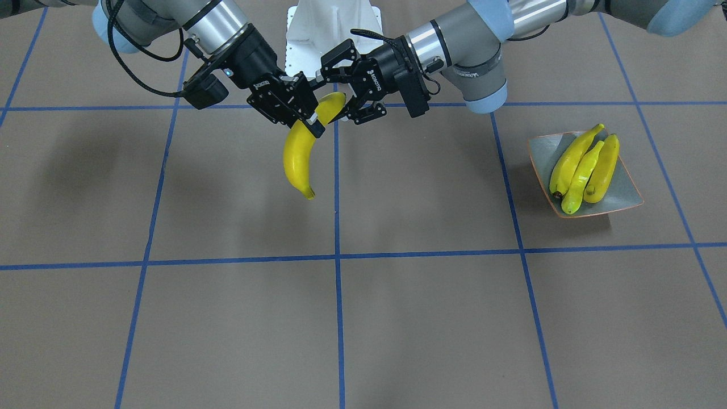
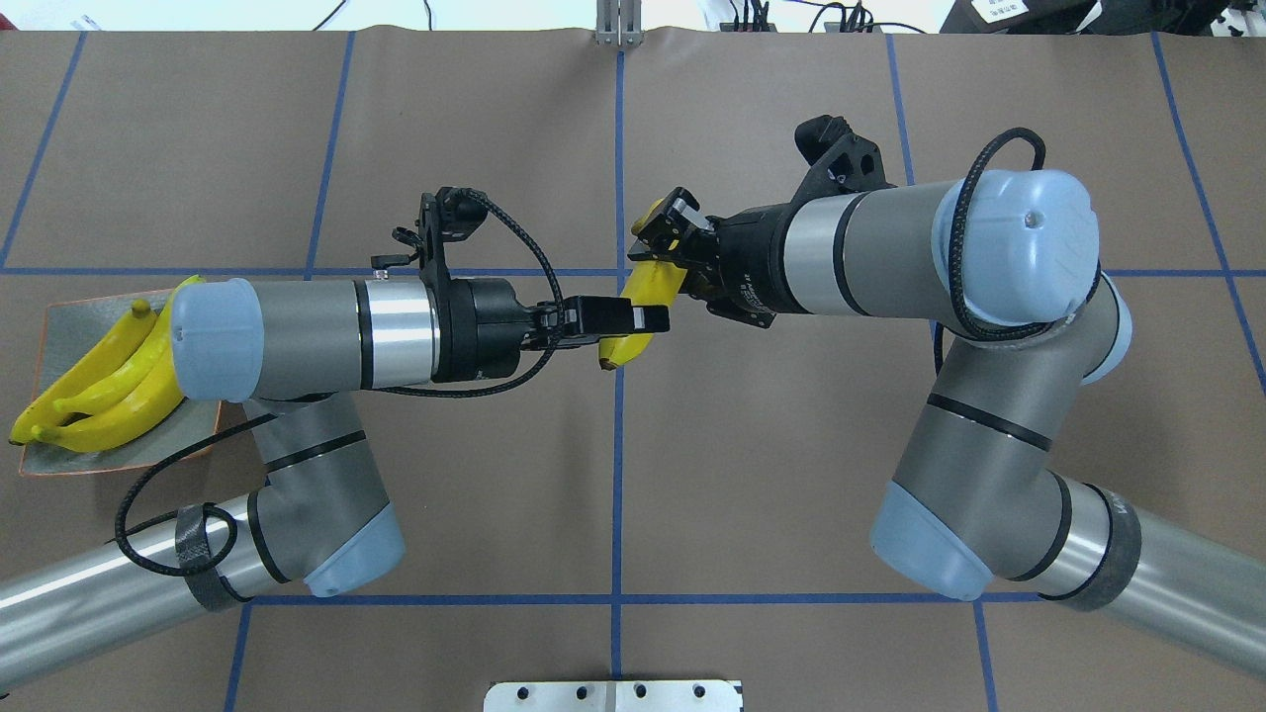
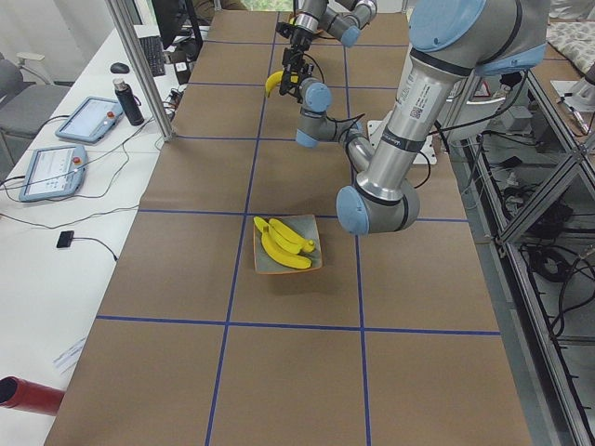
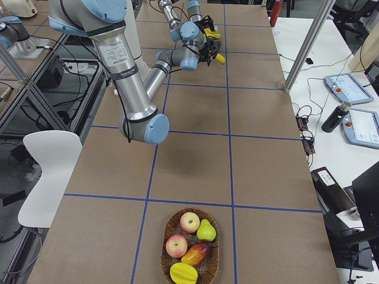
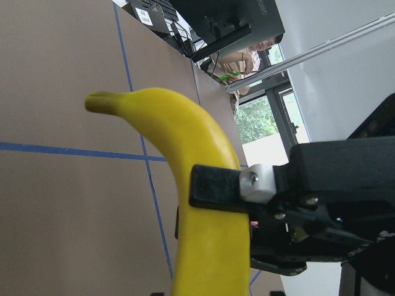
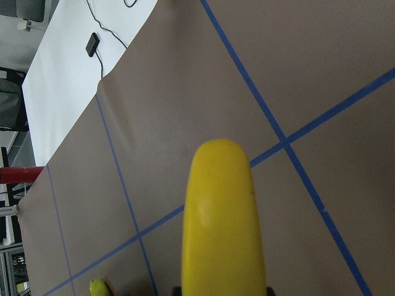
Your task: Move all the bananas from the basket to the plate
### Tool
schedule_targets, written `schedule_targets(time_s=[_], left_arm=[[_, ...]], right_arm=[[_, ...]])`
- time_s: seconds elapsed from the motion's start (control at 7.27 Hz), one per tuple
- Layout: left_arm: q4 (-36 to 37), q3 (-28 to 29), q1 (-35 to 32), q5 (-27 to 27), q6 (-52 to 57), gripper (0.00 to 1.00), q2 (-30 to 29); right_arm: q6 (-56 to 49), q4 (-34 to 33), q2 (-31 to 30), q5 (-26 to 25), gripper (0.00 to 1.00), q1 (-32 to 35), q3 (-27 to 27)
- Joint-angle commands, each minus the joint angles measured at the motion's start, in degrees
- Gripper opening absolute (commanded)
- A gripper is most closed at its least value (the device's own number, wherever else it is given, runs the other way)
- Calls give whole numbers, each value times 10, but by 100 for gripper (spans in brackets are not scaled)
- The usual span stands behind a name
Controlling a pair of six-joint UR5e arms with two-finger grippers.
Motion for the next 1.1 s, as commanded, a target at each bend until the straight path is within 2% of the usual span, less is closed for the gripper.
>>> schedule_targets(time_s=[0.0,0.28,0.41,0.55,0.69,0.83,0.96], left_arm=[[7,1,-1,-1,0,0,4],[5,0,-3,-3,1,0,5],[4,-8,-6,-4,3,0,29],[4,-35,-25,-2,32,0,82],[4,-51,-43,-4,120,0,148],[6,-73,-48,-6,229,0,214],[5,-88,-60,-8,285,0,267]], right_arm=[[-17,0,2,-23,100,0,6],[-81,0,-13,-10,100,29,27],[-96,-1,-40,28,100,57,22],[-134,-14,-76,60,100,105,23],[-195,-49,-109,90,100,141,24],[-270,-63,-146,94,100,157,21],[-339,-65,-188,100,100,181,17]])
